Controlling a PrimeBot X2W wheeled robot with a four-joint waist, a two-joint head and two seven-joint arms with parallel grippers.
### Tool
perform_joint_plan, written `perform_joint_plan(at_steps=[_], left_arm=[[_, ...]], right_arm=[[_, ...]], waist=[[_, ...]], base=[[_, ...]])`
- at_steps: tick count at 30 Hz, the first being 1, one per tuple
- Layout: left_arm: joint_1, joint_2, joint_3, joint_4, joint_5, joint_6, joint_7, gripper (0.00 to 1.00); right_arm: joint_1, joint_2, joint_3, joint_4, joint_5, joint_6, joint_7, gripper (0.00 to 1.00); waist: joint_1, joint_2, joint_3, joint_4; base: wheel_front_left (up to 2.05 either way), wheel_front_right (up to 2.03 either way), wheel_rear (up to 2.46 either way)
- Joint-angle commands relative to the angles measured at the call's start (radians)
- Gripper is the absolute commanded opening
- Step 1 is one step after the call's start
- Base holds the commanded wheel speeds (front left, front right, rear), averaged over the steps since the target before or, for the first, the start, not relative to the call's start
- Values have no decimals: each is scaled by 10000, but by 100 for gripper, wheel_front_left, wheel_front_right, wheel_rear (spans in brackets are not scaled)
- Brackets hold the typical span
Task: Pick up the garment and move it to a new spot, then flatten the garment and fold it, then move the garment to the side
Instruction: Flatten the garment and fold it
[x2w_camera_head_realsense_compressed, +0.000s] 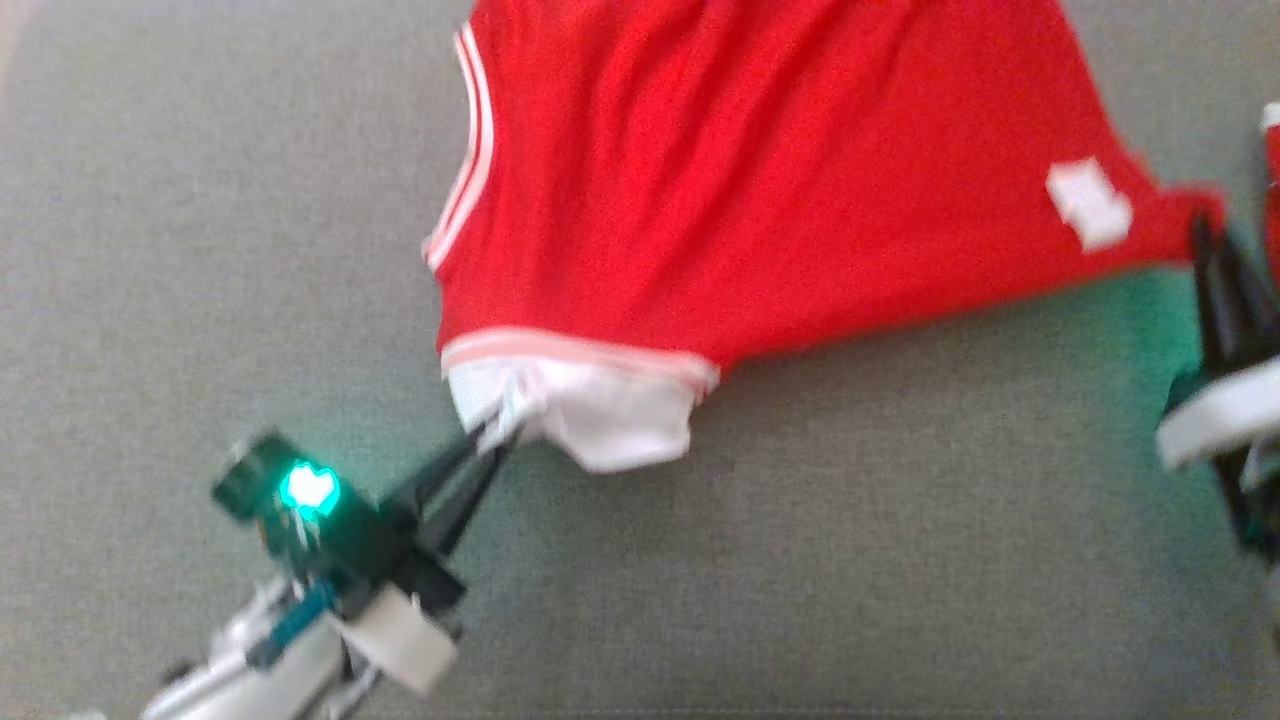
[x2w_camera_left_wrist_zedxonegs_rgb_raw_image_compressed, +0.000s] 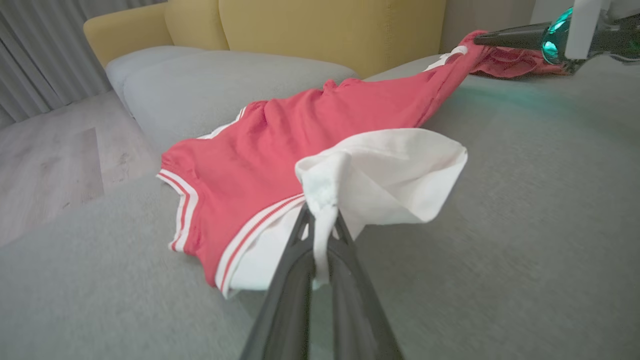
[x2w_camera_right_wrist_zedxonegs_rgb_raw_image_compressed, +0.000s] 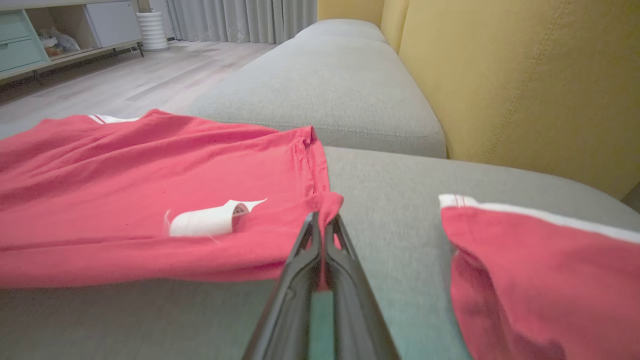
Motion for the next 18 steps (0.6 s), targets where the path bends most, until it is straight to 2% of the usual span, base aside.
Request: perform_joint_plan(at_steps=[1,6,11,18], left_arm=[[-59,357,420,-340,44,161,-23,0],[1167,357,346,-462,460,503,-24,0],[1632,331,563,-677,540,581,-24,0],[968,206,1204,-748,843,281,-24,0]], right_arm=[[490,-45,-108,-573,-207,67,-134,0],[2541,589,-1060,-1866,-1045,67,-134,0],[3618,1078,-1630,-2592,-1427,67,-134,0],[3554,1591,-1925,-3116,-1297,67,65,0]], waist=[[2,-1,-471,13],[2,-1,-998,59],[2,-1,-1223,85],[2,-1,-987,35]], base=[[0,0,0],[0,0,0],[0,0,0],[0,0,0]])
